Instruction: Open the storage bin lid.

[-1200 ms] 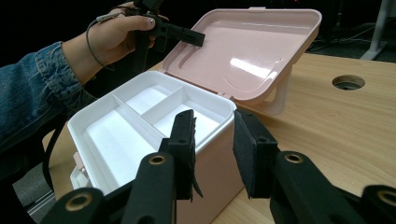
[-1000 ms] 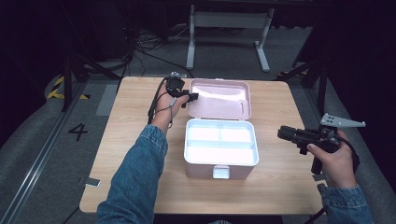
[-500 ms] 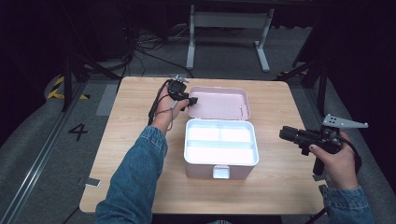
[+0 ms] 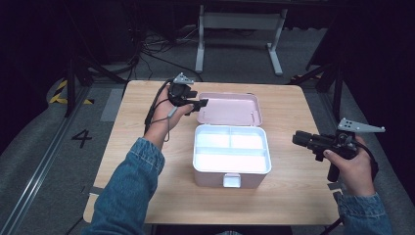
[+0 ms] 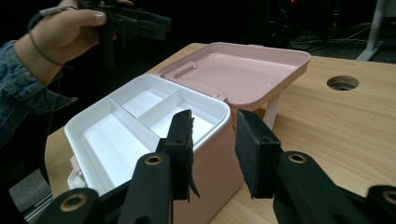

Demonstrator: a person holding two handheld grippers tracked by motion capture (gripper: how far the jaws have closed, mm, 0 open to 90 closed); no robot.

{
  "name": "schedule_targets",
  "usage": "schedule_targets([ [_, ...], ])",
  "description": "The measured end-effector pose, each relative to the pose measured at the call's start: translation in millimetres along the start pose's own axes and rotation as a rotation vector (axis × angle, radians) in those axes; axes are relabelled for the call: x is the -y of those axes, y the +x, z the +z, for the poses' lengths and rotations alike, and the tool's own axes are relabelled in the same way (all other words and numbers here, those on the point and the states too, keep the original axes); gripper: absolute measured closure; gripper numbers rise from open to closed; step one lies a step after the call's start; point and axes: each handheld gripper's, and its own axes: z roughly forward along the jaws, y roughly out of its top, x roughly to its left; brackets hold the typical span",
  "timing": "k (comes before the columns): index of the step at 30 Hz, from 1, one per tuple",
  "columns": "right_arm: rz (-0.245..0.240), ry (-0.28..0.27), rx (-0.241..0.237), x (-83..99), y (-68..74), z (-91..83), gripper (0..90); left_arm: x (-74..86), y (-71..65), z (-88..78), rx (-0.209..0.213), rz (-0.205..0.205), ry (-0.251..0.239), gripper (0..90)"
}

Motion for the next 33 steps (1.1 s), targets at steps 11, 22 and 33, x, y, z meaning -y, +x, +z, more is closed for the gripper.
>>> schedule_targets([
  [11,-0.014,0.013,-0.038,-14.2,-6.1,21.8,65.0,12.2,-22.5,-65.9,0.024,0.053,-0.026,39.7],
  [22,-0.030,0.074,0.012,-19.5,-16.2,34.2,58.8,59.5,-28.1,-115.9,-0.083,0.069,0.042,35.3],
  [33,-0.038,0.154,0.121,-5.3,-31.6,32.2,54.7,121.1,-10.6,-134.3,-0.170,-0.049,0.042,34.5],
])
